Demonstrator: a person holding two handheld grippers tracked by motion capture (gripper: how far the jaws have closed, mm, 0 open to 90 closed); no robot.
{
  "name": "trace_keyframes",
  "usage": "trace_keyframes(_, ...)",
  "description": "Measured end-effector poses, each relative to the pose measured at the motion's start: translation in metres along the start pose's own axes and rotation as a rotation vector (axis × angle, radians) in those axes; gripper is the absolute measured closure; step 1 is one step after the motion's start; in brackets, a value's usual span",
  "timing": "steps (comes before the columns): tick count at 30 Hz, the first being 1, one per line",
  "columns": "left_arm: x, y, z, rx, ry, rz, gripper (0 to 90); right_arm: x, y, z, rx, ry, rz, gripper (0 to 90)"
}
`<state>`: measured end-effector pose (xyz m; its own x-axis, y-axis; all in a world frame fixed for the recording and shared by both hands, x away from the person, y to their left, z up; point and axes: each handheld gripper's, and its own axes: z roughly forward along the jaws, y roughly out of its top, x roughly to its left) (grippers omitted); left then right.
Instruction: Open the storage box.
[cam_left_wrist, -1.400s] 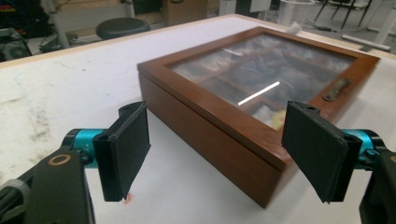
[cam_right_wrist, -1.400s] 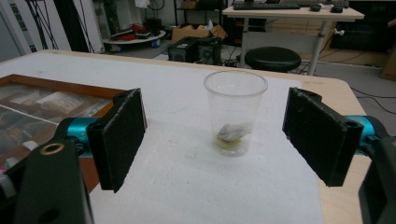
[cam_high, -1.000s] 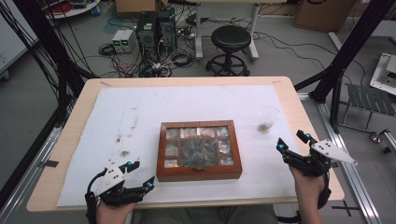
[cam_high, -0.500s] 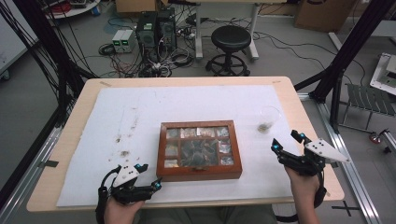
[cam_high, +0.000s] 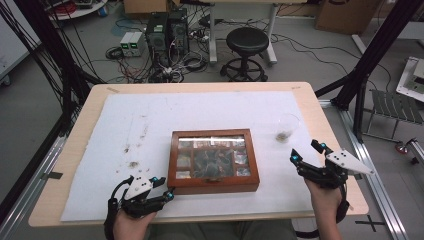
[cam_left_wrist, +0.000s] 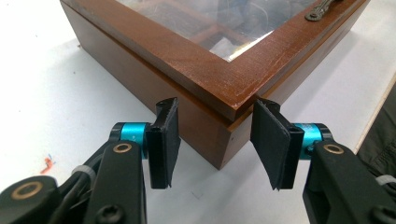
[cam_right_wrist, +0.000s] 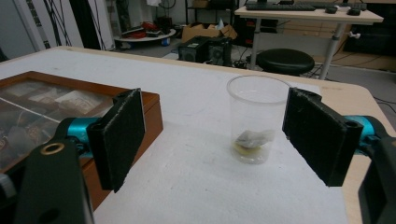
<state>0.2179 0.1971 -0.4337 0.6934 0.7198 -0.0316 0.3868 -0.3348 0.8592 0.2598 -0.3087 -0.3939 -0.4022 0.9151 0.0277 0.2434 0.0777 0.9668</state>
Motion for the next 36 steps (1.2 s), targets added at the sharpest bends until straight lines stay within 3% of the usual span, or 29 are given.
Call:
trace_keyframes(9, -0.001, 0.007, -0.003, -0.052, 0.018, 0.051, 52.4, 0.002, -0.001, 0.003, 0.014, 0.03, -0.012, 22.9)
trace_keyframes(17, 0.001, 0.017, -0.005, -0.106, 0.052, 0.087, 44.5, 0.004, -0.001, 0.005, 0.019, 0.055, -0.007, 23.0)
trace_keyframes(20, 0.002, 0.023, -0.003, -0.113, 0.053, 0.111, 44.2, 0.004, -0.001, 0.006, 0.024, 0.079, -0.004, 23.3)
trace_keyframes(29, 0.006, 0.039, -0.006, -0.157, 0.053, 0.132, 45.5, 0.008, 0.0, 0.008, 0.041, 0.147, -0.028, 26.9)
trace_keyframes(30, 0.006, 0.043, -0.006, -0.166, 0.058, 0.14, 45.7, 0.012, 0.0, 0.009, 0.049, 0.175, -0.051, 31.7)
trace_keyframes(36, 0.01, 0.055, -0.007, -0.184, 0.063, 0.148, 45.6, 0.027, 0.001, 0.017, 0.066, 0.244, -0.135, 37.0)
